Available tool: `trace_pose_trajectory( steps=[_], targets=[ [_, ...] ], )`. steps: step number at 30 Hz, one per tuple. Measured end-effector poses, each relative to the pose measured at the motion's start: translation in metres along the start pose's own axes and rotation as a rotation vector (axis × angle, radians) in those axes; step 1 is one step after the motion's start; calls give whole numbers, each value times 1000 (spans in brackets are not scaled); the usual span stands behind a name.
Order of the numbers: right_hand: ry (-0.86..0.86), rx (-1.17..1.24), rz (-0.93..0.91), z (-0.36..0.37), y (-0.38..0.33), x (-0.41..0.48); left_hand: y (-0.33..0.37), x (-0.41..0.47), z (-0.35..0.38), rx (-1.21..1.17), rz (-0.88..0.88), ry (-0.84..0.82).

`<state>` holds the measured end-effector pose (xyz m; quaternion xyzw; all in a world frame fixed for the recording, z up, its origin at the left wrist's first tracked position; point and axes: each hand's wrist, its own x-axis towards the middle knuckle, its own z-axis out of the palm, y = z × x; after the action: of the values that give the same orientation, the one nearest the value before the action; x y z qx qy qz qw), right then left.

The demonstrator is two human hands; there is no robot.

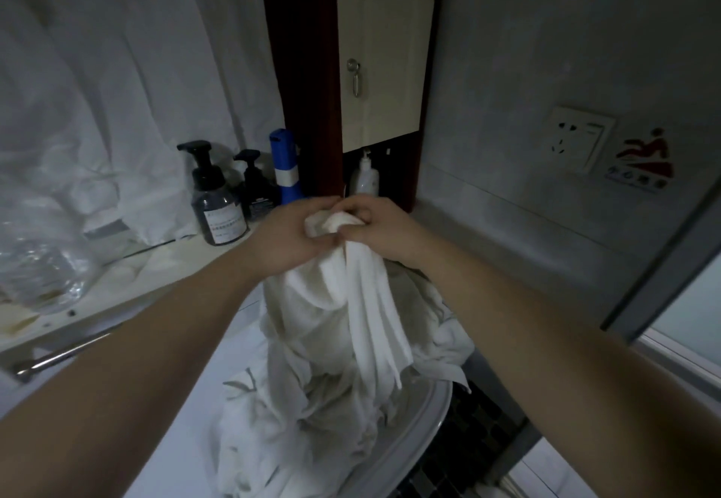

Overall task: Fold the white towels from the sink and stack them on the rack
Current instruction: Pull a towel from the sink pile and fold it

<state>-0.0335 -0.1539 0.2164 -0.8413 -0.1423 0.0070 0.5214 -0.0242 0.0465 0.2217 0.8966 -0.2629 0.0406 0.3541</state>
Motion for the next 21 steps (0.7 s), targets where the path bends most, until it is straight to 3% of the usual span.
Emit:
trace_pose_trajectory(
  steps=[4, 8, 14, 18, 21],
  targets=[
    [21, 47, -4, -8, 0, -4, 1, 8, -5, -5, -47, 17],
    [-72, -362, 39, -12, 17, -9, -15, 11, -12, 96, -100, 142],
    [-130, -556, 122, -26, 30, -20, -44, 2, -9, 208, -252, 315],
    [-34, -791, 280, -33, 50, -23, -57, -2, -18, 158, -392, 449],
    [60, -765, 308, -36, 63, -26, -60, -6, -20, 162, -396, 451]
  ],
)
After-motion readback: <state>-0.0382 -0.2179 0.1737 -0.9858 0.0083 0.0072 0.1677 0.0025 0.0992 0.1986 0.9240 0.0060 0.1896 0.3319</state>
